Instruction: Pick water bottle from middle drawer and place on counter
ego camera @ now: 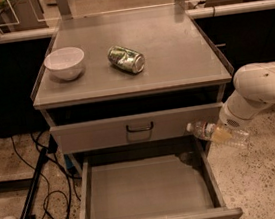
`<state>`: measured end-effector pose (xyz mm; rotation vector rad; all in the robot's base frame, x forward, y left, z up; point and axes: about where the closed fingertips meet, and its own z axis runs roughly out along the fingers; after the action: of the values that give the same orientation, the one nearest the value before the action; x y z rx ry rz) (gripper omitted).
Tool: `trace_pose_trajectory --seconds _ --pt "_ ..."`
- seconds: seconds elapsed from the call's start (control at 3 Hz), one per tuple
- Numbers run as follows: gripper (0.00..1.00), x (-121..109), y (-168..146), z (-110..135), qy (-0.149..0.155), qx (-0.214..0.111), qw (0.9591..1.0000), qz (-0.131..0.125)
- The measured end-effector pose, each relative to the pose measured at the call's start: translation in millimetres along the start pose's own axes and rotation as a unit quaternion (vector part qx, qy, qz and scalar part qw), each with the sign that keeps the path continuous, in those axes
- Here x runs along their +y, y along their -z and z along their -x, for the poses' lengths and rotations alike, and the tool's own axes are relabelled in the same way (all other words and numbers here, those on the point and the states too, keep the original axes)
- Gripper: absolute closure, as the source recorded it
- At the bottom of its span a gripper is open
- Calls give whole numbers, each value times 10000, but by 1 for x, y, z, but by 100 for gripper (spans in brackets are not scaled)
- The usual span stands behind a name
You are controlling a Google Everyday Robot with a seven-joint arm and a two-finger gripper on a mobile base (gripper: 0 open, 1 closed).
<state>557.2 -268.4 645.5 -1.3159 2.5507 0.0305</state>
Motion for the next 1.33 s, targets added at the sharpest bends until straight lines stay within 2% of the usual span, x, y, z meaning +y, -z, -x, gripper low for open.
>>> trace_pose_trajectory --seconds 0.33,0.67,1.0,1.33 --pt "100 -2 11 -14 93 -31 9999 29" --pt "100 20 32 -61 264 -73 9994 220" --pt "100 21 33 -64 276 -83 9993 217" --pt "100 12 56 -51 304 -219 9992 123"
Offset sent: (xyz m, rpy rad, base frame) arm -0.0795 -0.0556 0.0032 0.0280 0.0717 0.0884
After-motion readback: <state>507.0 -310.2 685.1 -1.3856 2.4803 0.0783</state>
